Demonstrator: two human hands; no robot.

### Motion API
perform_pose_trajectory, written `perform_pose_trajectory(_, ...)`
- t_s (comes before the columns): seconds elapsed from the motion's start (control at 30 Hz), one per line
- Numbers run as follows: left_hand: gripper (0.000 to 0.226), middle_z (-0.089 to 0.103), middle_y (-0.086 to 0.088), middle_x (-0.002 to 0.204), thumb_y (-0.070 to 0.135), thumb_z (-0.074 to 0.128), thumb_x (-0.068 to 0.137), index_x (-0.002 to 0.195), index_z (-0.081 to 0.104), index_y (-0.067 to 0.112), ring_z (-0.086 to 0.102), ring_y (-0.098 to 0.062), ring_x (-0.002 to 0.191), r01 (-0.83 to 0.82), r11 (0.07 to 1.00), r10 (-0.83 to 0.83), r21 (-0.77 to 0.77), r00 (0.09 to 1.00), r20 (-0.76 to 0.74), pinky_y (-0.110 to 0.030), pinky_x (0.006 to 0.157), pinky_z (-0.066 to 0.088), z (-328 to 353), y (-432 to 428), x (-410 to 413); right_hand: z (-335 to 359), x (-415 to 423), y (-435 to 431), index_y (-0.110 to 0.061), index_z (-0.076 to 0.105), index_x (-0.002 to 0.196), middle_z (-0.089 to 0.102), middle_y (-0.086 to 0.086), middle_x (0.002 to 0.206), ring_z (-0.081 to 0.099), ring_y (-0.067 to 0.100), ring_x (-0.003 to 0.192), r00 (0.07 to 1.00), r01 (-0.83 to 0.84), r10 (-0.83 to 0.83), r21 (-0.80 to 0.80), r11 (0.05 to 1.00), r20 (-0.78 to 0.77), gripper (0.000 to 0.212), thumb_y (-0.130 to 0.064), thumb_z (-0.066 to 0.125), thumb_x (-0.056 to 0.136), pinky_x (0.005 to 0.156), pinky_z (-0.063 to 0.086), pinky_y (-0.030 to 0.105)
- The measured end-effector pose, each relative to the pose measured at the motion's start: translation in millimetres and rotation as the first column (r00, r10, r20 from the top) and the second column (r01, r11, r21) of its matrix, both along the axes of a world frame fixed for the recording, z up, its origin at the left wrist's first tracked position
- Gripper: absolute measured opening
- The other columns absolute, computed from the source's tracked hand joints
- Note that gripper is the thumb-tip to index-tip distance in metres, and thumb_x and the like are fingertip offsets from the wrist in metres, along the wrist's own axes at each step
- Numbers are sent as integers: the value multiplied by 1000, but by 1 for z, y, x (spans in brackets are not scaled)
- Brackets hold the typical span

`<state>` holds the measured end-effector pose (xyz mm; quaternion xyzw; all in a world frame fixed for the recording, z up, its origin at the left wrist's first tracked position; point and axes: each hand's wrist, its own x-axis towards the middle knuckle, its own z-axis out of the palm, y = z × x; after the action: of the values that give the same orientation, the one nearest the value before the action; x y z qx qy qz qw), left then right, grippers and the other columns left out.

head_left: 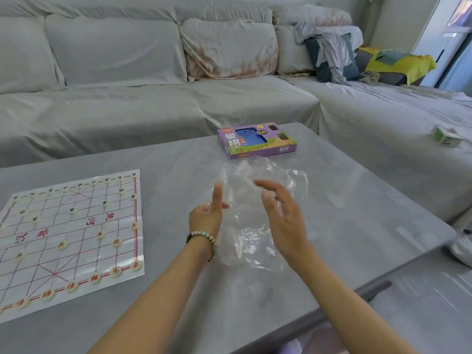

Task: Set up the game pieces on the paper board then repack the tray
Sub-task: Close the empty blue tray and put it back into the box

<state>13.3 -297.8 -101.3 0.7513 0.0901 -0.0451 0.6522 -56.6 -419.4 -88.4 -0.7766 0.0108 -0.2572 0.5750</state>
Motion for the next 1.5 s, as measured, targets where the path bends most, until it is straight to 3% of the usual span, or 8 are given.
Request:
perform_pose_trajectory(0.13,82,41,-6,65,93,26,52,65,42,14,39,-17,61,111,994,-111,-24,994,-6,-28,59,34,19,23,-17,11,2,21,-48,44,127,31,-23,146,17,-2,139,987,-1,1,-1,1000,-159,42,-60,27,91,114,6,15)
perform_pose_trajectory(0.4,39,52,10,81,73,46,74,77,45,34,52,-3,76,-70,979,109,-190,974,199,-26,76,49,42,59,-28,-8,4,111,-24,57,125,61,-12,119,53,2,114,860,-330,394,237,914,-324,77,-76,20,82,106,37,32)
perform_pose_trajectory(0.53,31,63,0,80,58,57,76,74,42,31,64,-15,78,-256,943,299,-212,932,204,-33,75,53,36,80,-29,-2,-6,122,-24,63,115,61,-5,120,53,-1,109,890,-339,379,186,922,-255,56,-56,20,96,95,38,10)
perform_pose_trajectory(0.73,59,43,4,138,62,59,73,125,41,39,60,-26,109,-393,837,483,-380,858,177,-26,71,58,44,97,-22,-3,-34,151,-64,37,120,37,-25,142,34,-1,132,927,-120,273,488,865,-256,36,-69,34,84,108,26,28)
perform_pose_trajectory(0.83,31,58,5,123,53,56,82,108,55,38,60,-11,101,-266,908,343,-324,916,209,-23,79,52,43,92,-33,19,-30,161,-48,70,88,72,-17,97,65,1,94,867,-191,469,758,624,-168,50,-58,21,93,96,43,32)
perform_pose_trajectory(0.93,13,63,9,107,51,53,86,86,57,38,58,-3,94,-186,948,242,-259,948,207,-21,85,47,37,92,-45,29,-13,165,-35,62,117,65,1,120,64,16,106,904,-164,411,796,583,-115,52,-58,20,95,101,44,39)
perform_pose_trajectory(1.17,65,54,28,108,74,46,67,122,50,40,52,18,92,-51,951,133,-304,957,258,-10,79,45,49,140,-65,42,-13,210,-40,48,132,57,-8,132,51,12,124,776,-436,627,655,617,-74,62,-69,19,86,110,35,37)
perform_pose_trajectory(1.5,51,69,-5,77,56,59,78,82,65,5,67,-19,75,-494,846,532,-200,804,266,-29,66,55,63,280,-75,50,-24,320,-48,38,136,22,-19,153,13,1,142,460,-701,866,520,489,-195,76,-86,26,71,118,7,38)
